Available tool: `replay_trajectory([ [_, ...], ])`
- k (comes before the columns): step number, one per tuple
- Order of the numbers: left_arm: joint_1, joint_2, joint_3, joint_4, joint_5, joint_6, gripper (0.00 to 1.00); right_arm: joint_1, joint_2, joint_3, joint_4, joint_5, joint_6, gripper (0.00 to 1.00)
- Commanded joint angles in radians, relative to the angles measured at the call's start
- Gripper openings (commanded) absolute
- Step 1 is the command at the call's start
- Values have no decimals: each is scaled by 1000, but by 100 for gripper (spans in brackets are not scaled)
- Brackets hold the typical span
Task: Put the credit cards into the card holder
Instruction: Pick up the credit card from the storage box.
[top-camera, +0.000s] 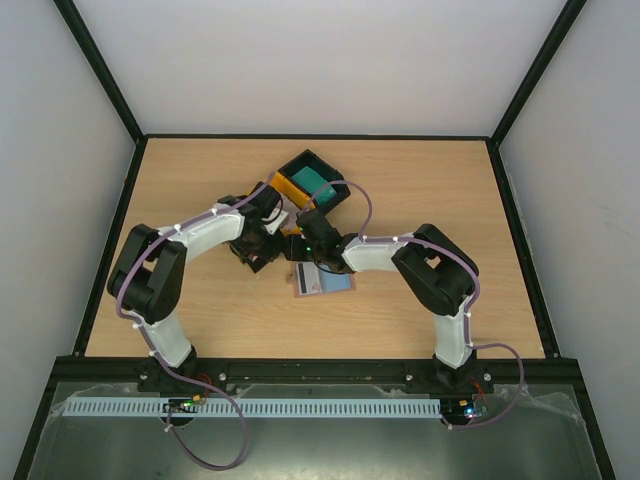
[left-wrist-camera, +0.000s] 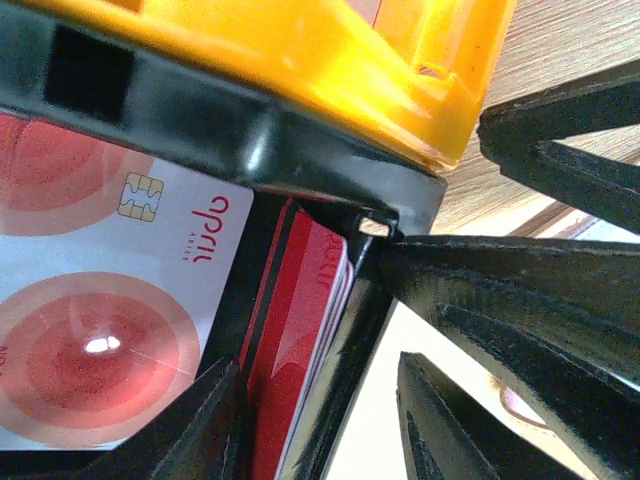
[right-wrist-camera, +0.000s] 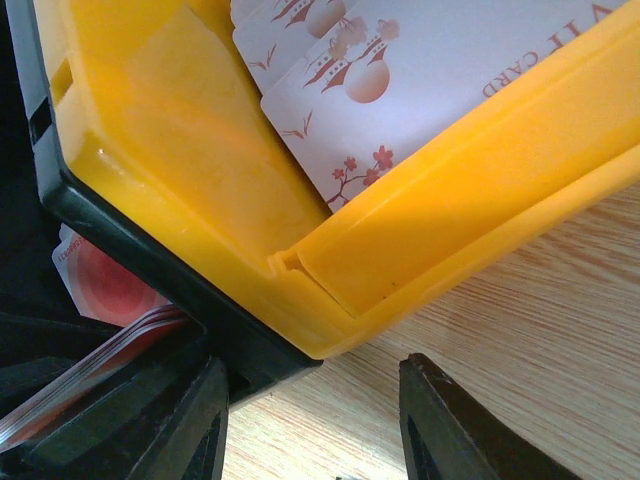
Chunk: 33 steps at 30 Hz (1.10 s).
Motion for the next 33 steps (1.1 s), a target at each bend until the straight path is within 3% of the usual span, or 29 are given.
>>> replay_trajectory([
  [1, -8, -38, -1, -38, -5, -1, 42, -17, 2, -29, -59, 70, 8, 44],
  [33, -6, -87, 30, -100, -15, -2, 21, -18, 24, -13, -65, 57, 9, 44],
])
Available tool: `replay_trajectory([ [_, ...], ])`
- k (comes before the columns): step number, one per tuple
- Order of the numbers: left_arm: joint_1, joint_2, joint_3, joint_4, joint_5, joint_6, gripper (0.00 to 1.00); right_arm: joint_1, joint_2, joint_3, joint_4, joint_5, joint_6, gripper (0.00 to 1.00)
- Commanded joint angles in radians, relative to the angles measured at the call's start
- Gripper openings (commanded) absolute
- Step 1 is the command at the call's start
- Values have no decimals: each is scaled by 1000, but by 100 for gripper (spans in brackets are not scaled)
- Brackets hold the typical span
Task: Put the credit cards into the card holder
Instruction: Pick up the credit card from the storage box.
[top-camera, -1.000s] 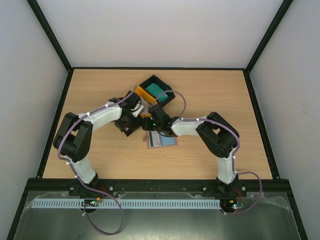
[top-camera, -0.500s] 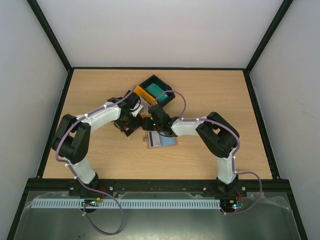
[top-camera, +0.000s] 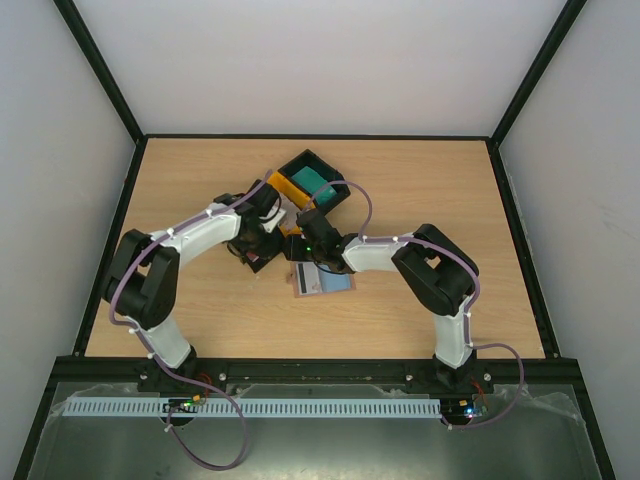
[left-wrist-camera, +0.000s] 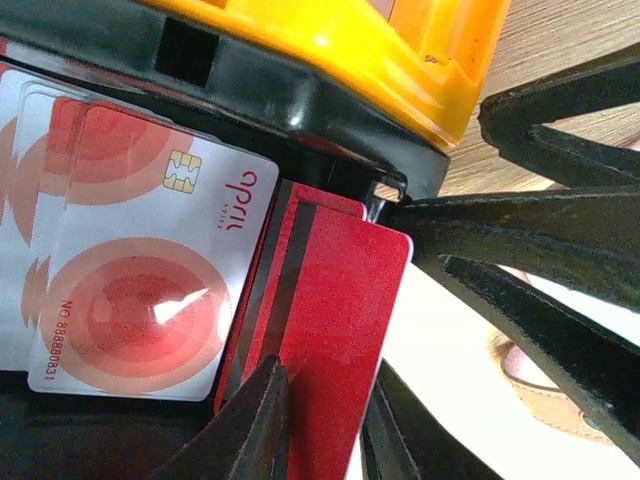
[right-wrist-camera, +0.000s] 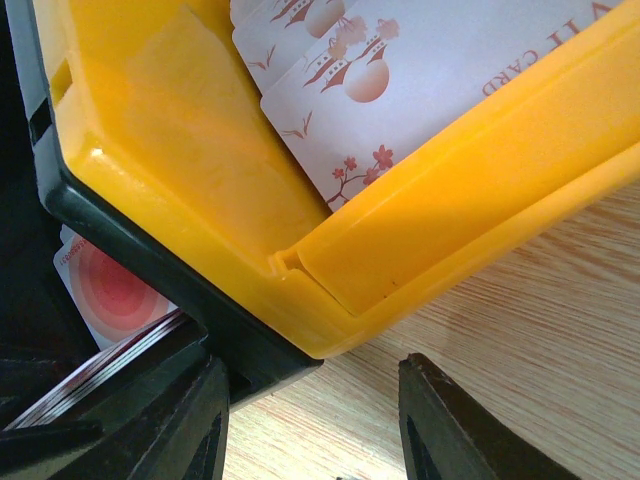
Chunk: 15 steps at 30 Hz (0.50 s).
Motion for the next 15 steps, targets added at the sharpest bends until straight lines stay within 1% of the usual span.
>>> replay_trajectory([
  [1, -4, -42, 20, -53, 22, -1, 20, -18, 25, -11, -68, 58, 4, 44],
  [15, -4, -58, 25, -67, 24, -3, 15, -18, 16, -10, -67, 41, 12, 44],
])
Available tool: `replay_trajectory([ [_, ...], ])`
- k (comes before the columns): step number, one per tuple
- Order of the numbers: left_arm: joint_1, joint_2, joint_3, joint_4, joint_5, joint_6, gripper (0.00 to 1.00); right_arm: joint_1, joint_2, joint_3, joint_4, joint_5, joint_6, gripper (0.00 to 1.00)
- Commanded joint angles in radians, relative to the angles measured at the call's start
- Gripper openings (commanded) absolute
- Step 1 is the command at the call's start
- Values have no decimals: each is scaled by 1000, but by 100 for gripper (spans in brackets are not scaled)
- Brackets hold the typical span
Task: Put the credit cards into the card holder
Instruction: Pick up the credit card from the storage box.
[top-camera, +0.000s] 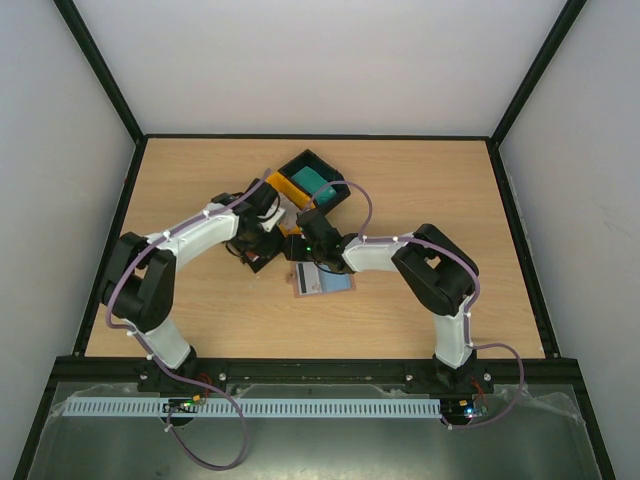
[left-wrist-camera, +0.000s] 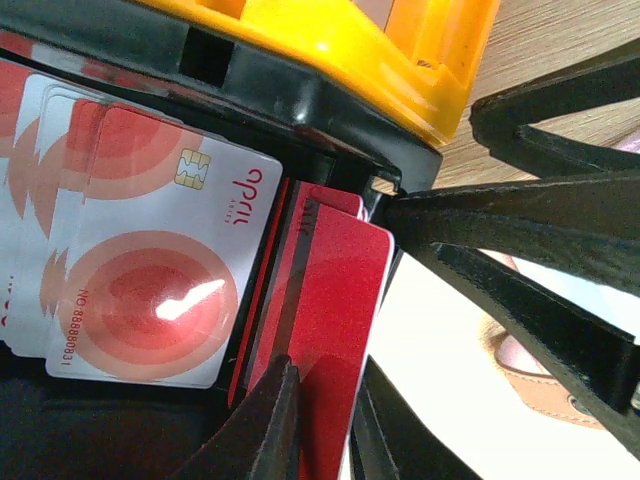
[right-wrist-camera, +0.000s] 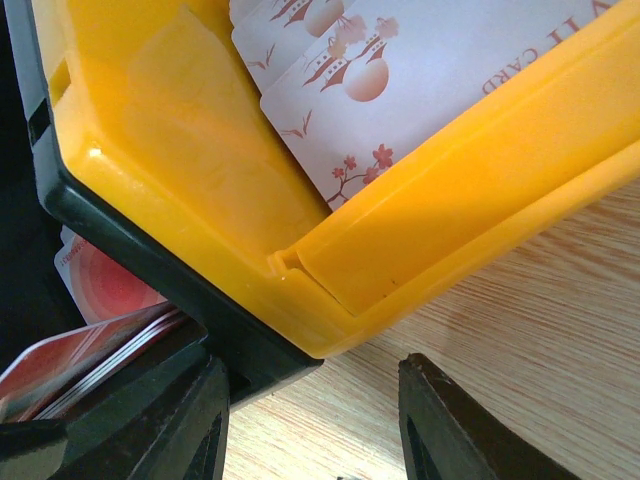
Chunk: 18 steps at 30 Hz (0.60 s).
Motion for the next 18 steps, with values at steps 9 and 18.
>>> replay_trajectory([
  [9, -5, -46, 15, -55, 24, -7, 12, -18, 9, -14, -64, 33, 14, 44],
  [18, -4, -74, 17, -31, -51, -41, 3, -20, -20, -11, -68, 39, 18, 48],
])
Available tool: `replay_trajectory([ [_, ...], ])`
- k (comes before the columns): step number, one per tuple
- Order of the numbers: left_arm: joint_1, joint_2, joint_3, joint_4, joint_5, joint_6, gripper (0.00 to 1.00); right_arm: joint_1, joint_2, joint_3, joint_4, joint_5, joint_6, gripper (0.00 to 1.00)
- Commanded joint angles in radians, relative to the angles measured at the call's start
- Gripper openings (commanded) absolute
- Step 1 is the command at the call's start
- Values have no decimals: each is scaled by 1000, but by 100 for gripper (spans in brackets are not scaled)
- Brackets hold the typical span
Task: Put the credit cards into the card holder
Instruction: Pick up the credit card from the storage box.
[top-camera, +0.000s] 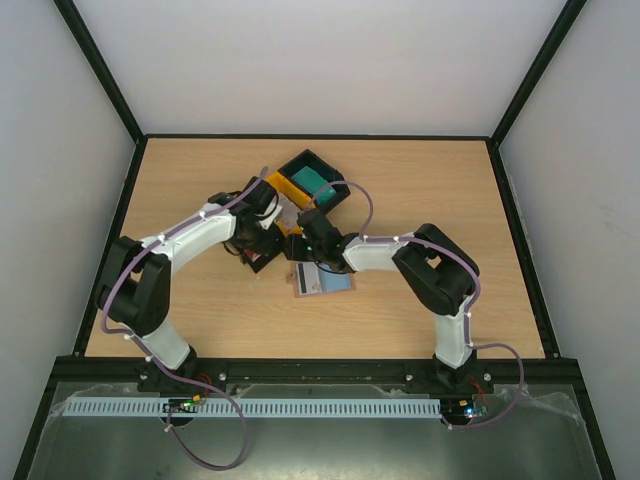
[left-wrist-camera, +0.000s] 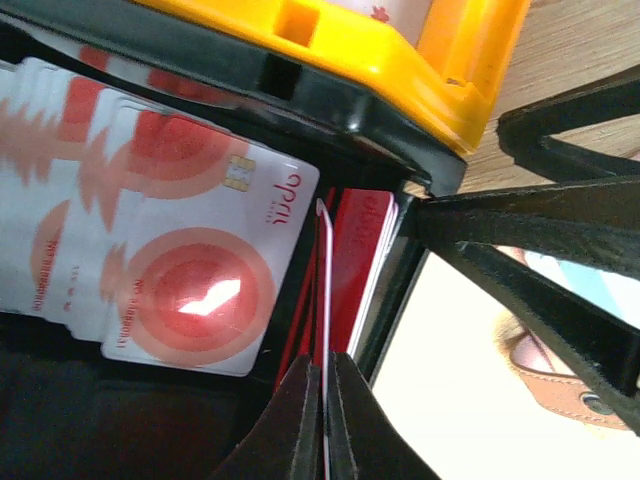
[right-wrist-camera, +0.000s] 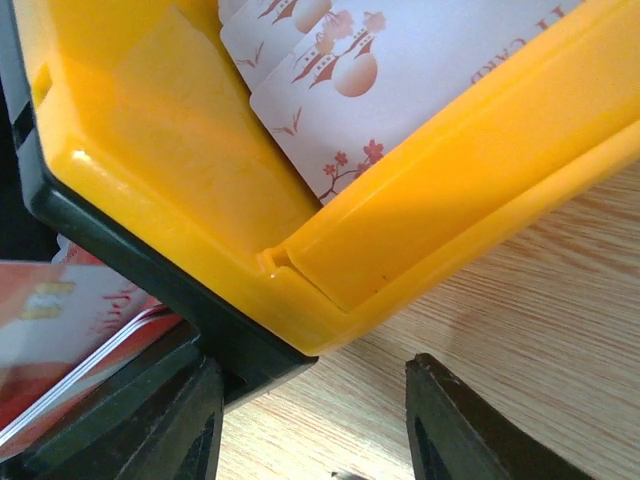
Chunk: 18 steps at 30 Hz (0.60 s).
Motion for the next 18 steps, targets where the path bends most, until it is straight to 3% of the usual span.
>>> replay_trajectory([
  [1, -5, -49, 9, -12, -28, -44, 3, -17, -23, -10, -66, 50, 5, 49],
  [7, -5, -105, -12, 55, -107, -85, 2, -38, -68, -10, -59, 27, 16, 53],
  [18, -6, -253, -50, 165, -67, -147, 2, -84, -282, -120, -27, -17, 26, 59],
])
